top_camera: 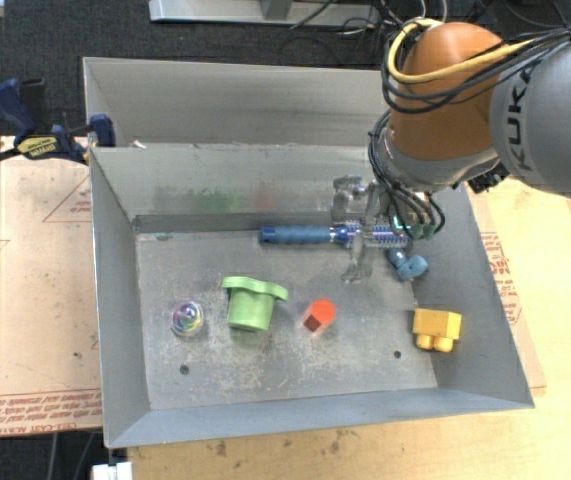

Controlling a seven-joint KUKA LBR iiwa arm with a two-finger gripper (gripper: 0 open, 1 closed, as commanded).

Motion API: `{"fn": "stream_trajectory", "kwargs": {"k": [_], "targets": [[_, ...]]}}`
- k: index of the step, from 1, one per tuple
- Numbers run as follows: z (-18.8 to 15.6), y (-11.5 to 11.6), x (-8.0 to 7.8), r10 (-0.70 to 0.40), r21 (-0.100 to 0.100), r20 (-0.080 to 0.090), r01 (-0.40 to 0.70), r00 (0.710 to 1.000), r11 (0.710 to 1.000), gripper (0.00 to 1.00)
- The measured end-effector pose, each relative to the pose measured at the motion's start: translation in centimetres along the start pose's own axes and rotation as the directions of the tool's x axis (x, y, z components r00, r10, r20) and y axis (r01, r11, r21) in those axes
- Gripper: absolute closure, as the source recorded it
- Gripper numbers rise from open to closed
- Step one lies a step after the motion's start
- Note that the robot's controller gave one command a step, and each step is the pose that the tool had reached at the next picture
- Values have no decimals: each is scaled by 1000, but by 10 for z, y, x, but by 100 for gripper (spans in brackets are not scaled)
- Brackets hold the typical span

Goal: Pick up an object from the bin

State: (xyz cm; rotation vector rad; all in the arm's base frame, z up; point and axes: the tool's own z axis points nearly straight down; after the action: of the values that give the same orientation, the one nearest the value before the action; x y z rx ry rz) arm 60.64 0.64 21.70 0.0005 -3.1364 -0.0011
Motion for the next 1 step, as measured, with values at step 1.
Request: {"fn": "stream_trajectory", "kwargs": {"k": [1], "targets": [[78,-19,-21,7,0,1,-7,1000,1000,0]]}}
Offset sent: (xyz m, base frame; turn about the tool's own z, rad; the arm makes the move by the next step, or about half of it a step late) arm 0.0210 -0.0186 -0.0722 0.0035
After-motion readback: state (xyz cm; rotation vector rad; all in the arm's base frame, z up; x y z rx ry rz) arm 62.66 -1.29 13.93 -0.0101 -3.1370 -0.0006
